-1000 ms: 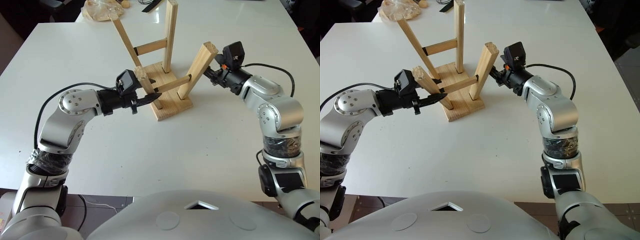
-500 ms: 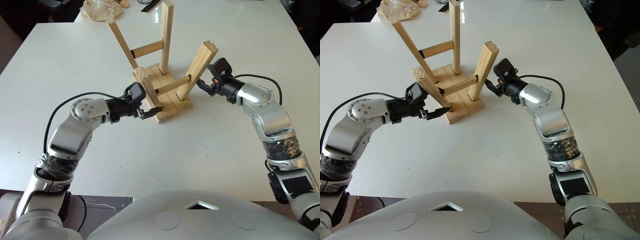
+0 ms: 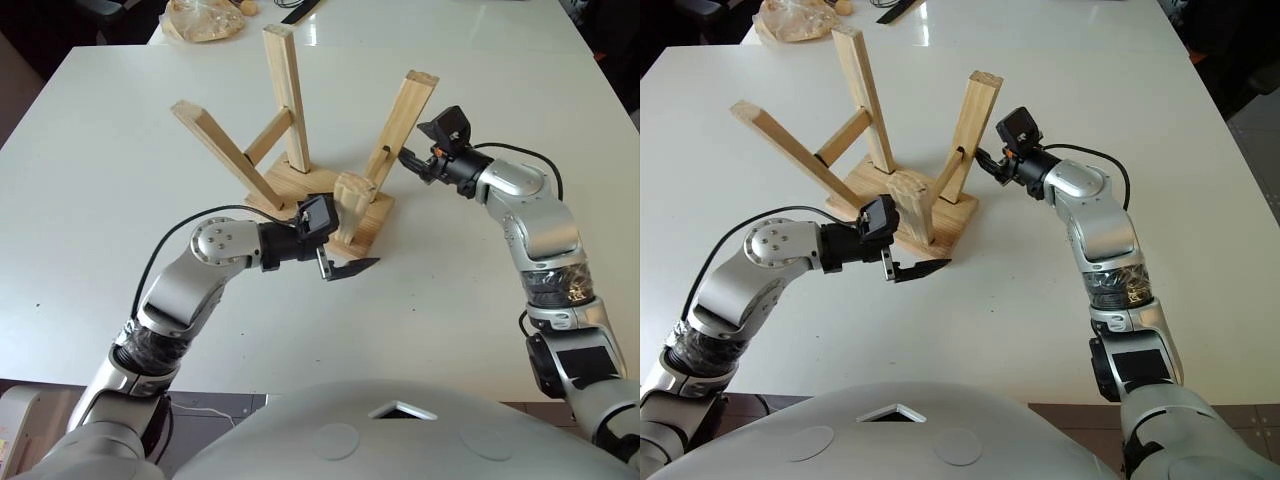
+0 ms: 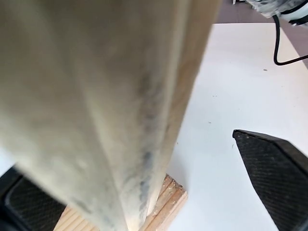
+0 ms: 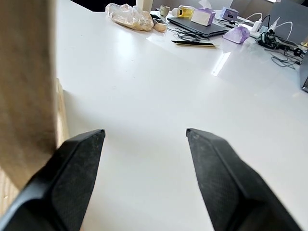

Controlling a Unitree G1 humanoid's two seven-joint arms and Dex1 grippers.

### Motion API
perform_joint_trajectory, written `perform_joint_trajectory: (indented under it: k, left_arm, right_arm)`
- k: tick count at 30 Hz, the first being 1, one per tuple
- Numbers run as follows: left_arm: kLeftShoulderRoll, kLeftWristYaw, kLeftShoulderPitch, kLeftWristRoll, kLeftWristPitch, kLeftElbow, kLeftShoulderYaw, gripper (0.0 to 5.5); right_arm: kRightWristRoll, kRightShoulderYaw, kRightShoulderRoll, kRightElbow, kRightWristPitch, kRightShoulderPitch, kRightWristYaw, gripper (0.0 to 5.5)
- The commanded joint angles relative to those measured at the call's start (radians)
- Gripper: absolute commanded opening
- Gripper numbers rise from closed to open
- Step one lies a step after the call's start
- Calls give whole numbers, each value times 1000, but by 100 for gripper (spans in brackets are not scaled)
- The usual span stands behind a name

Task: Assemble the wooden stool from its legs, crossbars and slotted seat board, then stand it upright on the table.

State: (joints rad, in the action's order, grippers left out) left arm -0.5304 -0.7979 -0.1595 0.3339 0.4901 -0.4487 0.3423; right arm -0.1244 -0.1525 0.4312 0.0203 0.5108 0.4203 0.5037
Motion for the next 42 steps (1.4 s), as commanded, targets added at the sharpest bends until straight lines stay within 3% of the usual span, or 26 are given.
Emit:
perform_joint_trajectory:
  k: [1,8,13,18,23,29,33,36,42]
  left_arm:
    - [18,39,-10,-46,-7,27,5,536]
    - [-152,-49,180,-52,-106,-80,-90,536]
    - [-224,-72,381,-15,-173,-56,-266,536]
    - [-292,-130,470,-6,-276,137,-475,536]
    - [-340,-120,297,-5,-338,465,-627,536]
    - [-171,27,-16,-168,-546,832,-487,536]
    - [-102,33,3,-271,-680,857,-368,536]
    - [-121,54,42,-375,-769,902,-297,536]
    - [-123,18,93,-315,-767,844,-283,536]
  right_arm:
    - [38,4,14,-58,-53,30,6,313]
    - [90,7,37,-84,-112,-29,-3,313]
    - [126,-14,84,-50,-141,-107,40,313]
    - [101,-24,166,73,-116,-246,164,313]
    - [124,-68,263,164,-135,-317,295,313]
    - [177,-130,300,179,-183,-331,346,313]
    - [193,-153,283,186,-187,-326,350,313]
    - [192,-163,283,206,-183,-345,356,313]
    - [214,-180,284,195,-194,-372,338,313]
